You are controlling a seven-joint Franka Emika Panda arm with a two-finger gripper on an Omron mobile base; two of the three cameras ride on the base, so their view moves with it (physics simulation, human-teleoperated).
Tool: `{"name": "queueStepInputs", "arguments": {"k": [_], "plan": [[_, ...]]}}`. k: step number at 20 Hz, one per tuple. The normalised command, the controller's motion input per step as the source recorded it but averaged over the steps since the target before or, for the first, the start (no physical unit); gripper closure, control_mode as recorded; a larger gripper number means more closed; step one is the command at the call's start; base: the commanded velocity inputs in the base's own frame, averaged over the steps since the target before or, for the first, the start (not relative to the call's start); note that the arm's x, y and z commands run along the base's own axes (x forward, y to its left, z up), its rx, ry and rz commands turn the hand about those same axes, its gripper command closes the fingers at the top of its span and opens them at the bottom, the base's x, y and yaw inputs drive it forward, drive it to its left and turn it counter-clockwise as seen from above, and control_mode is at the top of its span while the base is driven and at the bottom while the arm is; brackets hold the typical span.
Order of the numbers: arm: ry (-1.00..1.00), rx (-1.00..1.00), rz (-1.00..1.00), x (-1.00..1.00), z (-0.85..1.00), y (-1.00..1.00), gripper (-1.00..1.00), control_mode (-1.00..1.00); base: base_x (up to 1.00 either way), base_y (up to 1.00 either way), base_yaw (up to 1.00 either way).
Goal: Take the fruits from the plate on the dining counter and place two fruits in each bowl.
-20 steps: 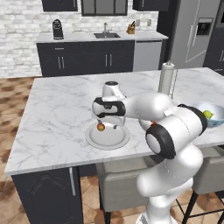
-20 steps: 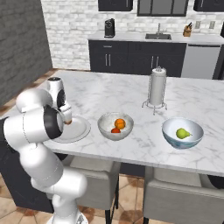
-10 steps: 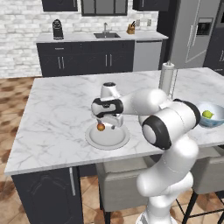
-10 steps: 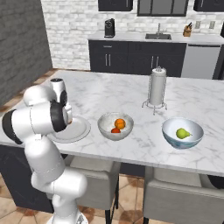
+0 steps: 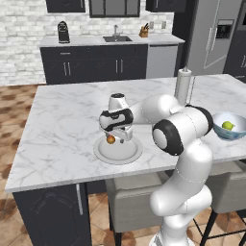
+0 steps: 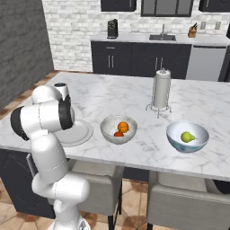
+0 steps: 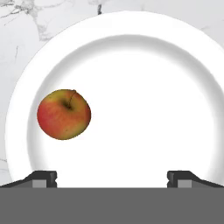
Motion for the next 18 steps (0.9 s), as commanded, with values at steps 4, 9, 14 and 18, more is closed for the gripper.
{"name": "queueStepInputs", "arguments": {"k": [4,9,14,18], "plan": [[0.0,0.0,-0.01,0.18,-0.18,0.09,-1.0,-1.0,0.0,0.0,0.0],[0.0,0.0,0.0,0.21,-0.16,0.09,-1.0,-1.0,0.0,0.0,0.0],[0.0,0.0,0.0,0.15,-0.12,0.0,-1.0,-1.0,0.0,0.0,0.0],[0.0,0.0,0.0,0.17,-0.09,0.0,-1.0,-1.0,0.0,0.0,0.0]]}}
